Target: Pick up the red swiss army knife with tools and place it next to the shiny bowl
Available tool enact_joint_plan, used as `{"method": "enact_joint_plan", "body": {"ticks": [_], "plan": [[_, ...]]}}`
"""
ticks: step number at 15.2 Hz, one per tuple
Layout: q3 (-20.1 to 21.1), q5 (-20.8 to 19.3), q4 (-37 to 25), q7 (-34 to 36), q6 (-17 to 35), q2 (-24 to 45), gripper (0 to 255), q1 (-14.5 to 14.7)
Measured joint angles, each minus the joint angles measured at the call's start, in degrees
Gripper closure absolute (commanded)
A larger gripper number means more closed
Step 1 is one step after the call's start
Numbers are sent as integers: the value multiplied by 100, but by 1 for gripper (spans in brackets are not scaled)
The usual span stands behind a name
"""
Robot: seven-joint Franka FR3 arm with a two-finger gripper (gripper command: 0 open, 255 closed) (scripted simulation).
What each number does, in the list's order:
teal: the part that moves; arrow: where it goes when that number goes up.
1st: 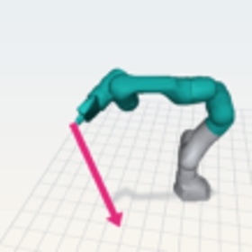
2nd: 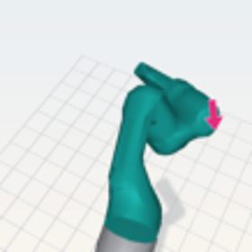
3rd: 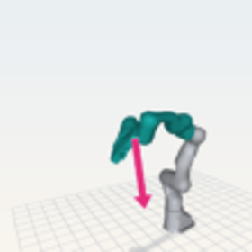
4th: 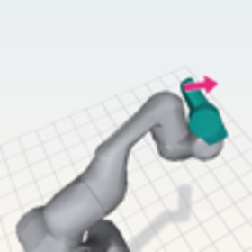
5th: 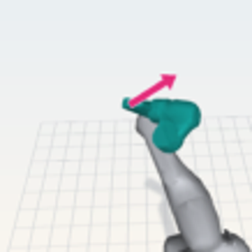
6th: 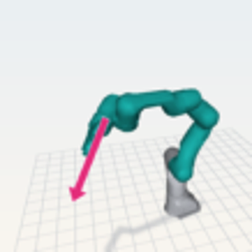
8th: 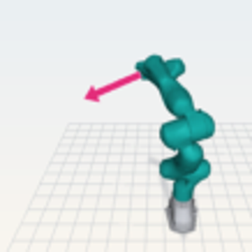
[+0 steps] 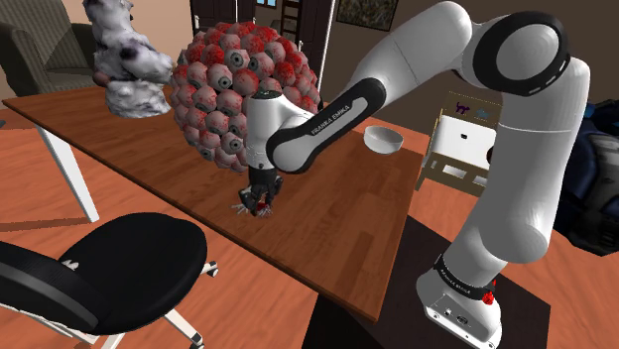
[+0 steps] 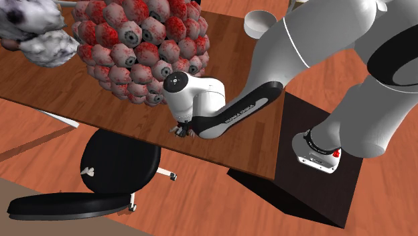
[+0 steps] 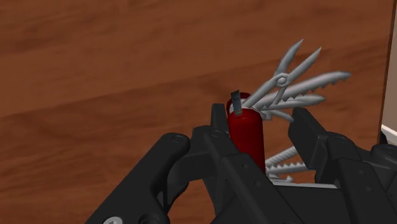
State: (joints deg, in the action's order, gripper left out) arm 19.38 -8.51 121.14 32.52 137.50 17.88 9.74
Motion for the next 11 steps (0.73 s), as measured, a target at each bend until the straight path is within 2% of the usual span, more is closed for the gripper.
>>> {"method": "enact_joint_plan", "body": {"ticks": [11], "plan": [[131, 314, -160, -207, -719, -585, 255, -94]]}}
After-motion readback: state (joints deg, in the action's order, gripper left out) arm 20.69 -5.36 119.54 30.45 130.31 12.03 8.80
